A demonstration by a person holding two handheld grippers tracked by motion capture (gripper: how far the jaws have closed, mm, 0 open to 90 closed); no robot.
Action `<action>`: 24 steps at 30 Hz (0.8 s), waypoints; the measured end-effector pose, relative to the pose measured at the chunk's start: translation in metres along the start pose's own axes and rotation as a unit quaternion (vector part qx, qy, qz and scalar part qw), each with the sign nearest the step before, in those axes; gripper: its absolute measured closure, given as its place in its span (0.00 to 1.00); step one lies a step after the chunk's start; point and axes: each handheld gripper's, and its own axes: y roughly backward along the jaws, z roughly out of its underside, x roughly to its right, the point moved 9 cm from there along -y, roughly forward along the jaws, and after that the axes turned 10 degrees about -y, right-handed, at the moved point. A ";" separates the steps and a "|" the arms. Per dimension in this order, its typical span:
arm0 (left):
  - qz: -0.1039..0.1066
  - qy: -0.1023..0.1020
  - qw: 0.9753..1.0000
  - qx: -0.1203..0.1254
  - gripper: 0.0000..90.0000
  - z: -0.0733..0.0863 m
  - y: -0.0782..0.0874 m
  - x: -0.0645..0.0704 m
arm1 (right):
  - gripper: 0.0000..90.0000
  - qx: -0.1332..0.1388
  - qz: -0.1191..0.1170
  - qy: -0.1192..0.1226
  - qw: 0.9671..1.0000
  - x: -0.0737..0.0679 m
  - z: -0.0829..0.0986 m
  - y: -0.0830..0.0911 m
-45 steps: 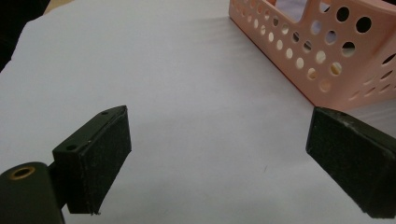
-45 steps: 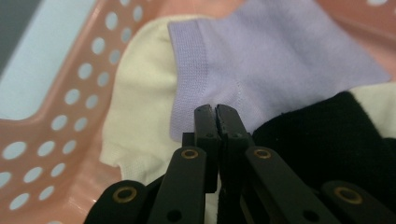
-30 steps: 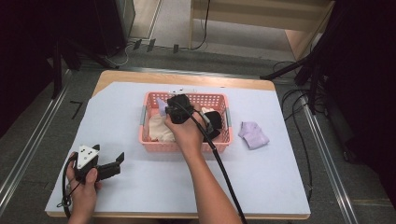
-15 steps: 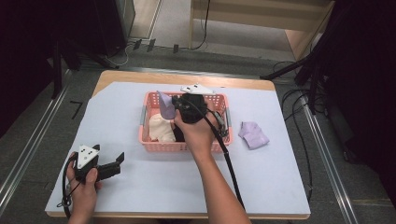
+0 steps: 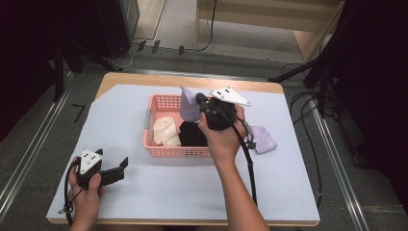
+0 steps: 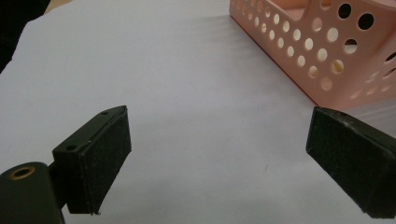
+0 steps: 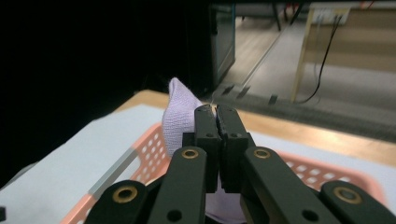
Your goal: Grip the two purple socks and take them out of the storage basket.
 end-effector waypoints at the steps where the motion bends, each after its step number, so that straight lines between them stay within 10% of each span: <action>1: 0.000 0.000 1.000 0.000 0.08 0.000 0.000 0.000 | 0.99 0.010 0.000 0.003 1.000 0.003 -0.004 0.004; 11: -0.001 -0.001 1.000 0.000 0.08 0.000 0.000 0.000 | 0.99 0.094 0.048 0.019 0.994 0.046 -0.030 0.041; 16: -0.001 -0.001 1.000 0.000 0.08 0.000 0.000 0.000 | 0.99 0.135 0.093 0.025 0.986 0.075 -0.034 0.056; 24: 0.000 -0.004 1.000 -0.003 0.08 0.001 0.001 0.000 | 0.99 0.145 0.138 0.015 0.980 0.117 -0.026 0.073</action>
